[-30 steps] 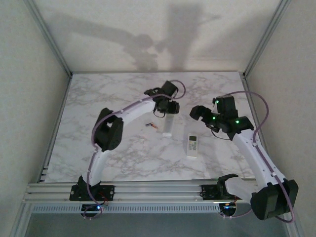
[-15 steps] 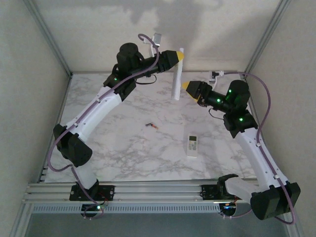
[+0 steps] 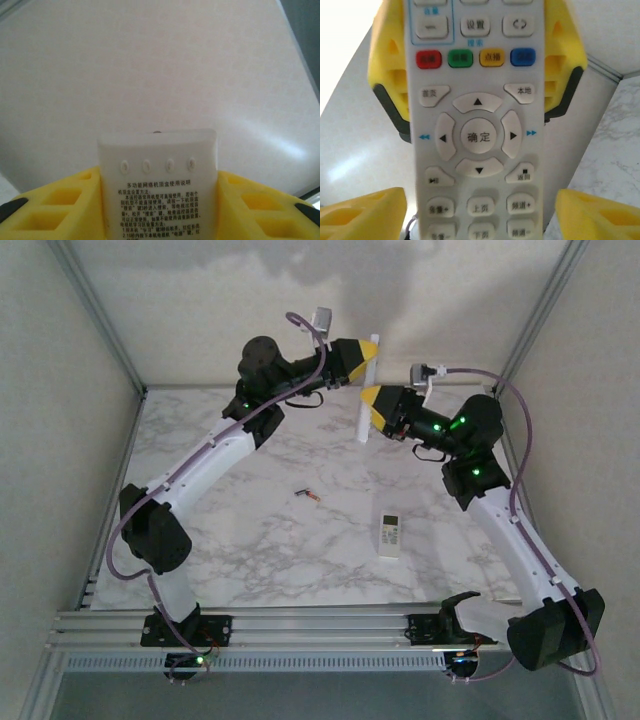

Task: Load the batteries into the remote control

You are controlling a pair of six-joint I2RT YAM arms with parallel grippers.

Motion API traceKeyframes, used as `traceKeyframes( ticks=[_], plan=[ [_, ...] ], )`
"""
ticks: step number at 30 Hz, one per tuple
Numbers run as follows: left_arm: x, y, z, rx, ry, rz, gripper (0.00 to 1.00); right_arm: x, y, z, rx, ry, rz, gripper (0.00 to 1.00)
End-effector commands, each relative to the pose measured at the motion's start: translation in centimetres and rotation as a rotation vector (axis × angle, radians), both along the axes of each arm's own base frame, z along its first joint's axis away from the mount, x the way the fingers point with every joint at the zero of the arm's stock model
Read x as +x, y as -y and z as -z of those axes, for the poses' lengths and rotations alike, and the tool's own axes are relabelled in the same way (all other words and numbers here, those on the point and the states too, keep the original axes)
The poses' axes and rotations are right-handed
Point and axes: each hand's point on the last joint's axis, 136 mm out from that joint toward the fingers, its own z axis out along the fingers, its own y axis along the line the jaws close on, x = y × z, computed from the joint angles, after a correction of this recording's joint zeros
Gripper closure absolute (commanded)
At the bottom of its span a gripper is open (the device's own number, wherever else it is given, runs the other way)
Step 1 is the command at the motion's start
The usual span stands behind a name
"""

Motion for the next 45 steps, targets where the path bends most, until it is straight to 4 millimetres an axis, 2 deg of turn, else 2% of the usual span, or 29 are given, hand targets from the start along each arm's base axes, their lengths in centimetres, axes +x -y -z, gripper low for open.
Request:
traceKeyframes(
  ticks=[1, 5, 6, 7, 9, 10, 11, 13, 16, 17, 20, 22, 25, 29, 32, 36, 40, 45],
  plan=[
    [-2.1, -0.1, -2.5, -0.069, 0.059, 0.054, 0.9, -1.1, -0.6, -2.2, 0.023, 0.062, -0.043, 0.36],
    [-2.0, 0.0, -2.5, -0.073, 0.051, 0.055, 0.9, -1.2, -0.4, -2.5, 0.021, 0.064, -0.02, 0.51],
    [-2.0, 0.0, -2.4, -0.068, 0.052, 0.054, 0.86, -1.2, -0.3, -2.3, 0.002, 0.067, -0.001, 0.54],
    [-1.8, -0.1, -2.2, -0.053, 0.052, 0.041, 0.72, -1.0, -0.1, -1.7, -0.031, 0.059, 0.025, 0.56],
    [-1.2, -0.6, -1.6, 0.014, 0.068, -0.03, 0.29, -0.4, 0.6, -0.1, -0.138, 0.066, 0.103, 0.6],
    [-0.5, -1.2, -0.7, 0.092, 0.065, -0.104, 0.16, 0.2, 1.1, 1.6, -0.229, 0.048, 0.151, 0.62],
    [0.2, -2.3, 0.0, 0.18, 0.082, -0.207, 0.08, 0.9, 1.9, 3.3, -0.334, 0.035, 0.208, 0.65],
    [1.4, -5.5, 1.2, 0.357, 0.107, -0.427, 0.01, 2.3, 3.5, 6.7, -0.548, 0.027, 0.291, 0.65],
    [1.9, -11.4, 3.6, 0.568, 0.082, -0.69, 0.01, 4.4, 6.3, 13.0, -0.901, -0.02, 0.355, 0.67],
    [1.4, -13.0, 4.4, 0.62, 0.076, -0.732, 0.0, 5.0, 7.4, 15.2, -1.022, -0.044, 0.365, 0.67],
    [-0.8, -15.9, 7.5, 0.738, 0.086, -0.77, 0.01, 6.6, 10.7, 20.3, -1.323, -0.109, 0.381, 0.68],
    [-2.4, -16.9, 9.3, 0.762, 0.103, -0.763, 0.01, 7.6, 12.3, 22.8, -1.472, -0.13, 0.388, 0.67],
    [-5.3, -18.2, 10.9, 0.761, 0.13, -0.739, 0.0, 9.1, 13.5, 26.2, -1.623, -0.16, 0.356, 0.67],
    [-7.7, -19.5, 13.8, 0.775, 0.098, -0.721, 0.0, 11.0, 13.7, 30.5, -1.697, -0.226, 0.294, 0.67],
    [-8.9, -20.4, 15.9, 0.784, 0.06, -0.721, 0.0, 12.5, 14.3, 33.6, -1.732, -0.299, 0.295, 0.67],
    [-9.8, -21.4, 17.8, 0.784, 0.019, -0.74, 0.0, 14.0, 14.5, 37.0, -1.763, -0.361, 0.305, 0.66],
    [-10.3, -21.7, 18.6, 0.771, 0.013, -0.745, 0.01, 14.8, 14.0, 39.4, -1.69, -0.449, 0.312, 0.65],
    [-10.4, -21.8, 18.4, 0.768, 0.017, -0.748, 0.0, 15.1, 14.7, 41.4, -1.661, -0.542, 0.358, 0.62]
  ],
)
